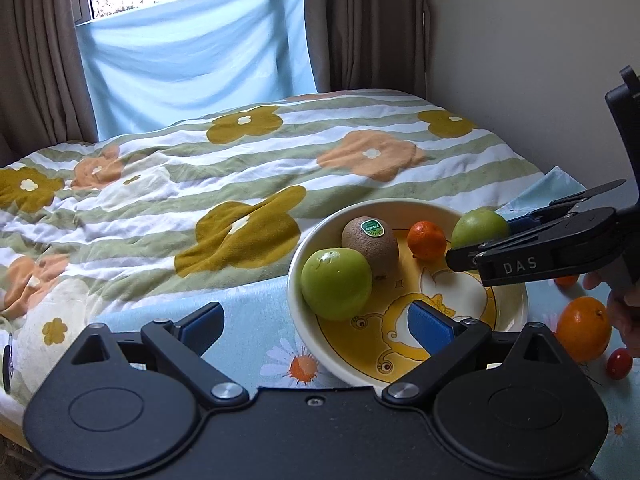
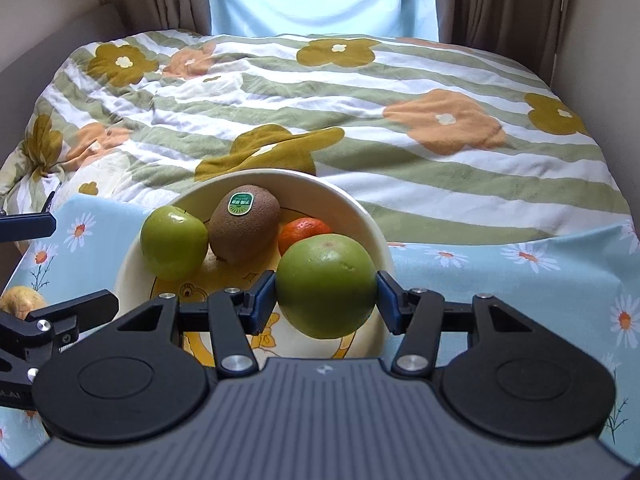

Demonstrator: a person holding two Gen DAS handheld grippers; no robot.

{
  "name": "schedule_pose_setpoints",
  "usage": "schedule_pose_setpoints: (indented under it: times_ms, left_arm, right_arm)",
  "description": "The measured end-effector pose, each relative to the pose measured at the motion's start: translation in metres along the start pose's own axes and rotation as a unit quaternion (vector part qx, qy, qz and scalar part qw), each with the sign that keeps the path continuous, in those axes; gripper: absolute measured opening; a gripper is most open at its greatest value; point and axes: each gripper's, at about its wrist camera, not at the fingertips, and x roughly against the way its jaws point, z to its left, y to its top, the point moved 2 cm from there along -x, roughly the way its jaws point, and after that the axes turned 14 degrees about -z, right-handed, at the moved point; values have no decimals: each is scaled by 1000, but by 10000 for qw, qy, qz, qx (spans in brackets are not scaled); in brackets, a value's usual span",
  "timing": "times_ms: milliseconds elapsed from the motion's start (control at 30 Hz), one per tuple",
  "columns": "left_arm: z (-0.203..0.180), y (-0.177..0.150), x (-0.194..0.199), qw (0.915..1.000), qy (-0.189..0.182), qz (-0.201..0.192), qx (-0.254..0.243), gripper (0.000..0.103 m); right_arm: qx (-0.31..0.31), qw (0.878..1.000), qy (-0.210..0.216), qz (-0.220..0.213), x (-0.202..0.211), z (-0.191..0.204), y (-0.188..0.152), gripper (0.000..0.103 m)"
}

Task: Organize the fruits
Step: 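Open the left gripper releasing the green apple while the right gripper releases the large green apple into the bowl, then withdraw both grippers from the bowl back over the tablecloth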

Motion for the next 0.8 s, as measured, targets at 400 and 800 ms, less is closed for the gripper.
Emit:
schedule_pose_setpoints:
  times_ms: [400,800]
  left_arm:
    - [-6,-8,13,9997,217,-99,-87,100]
    - [-14,4,69,9972,581,-466,93,100]
  right_arm:
    - [221,9982,59,-557,10,0,-3,103]
    - [12,9966,-74,-820,76,-17,10,103]
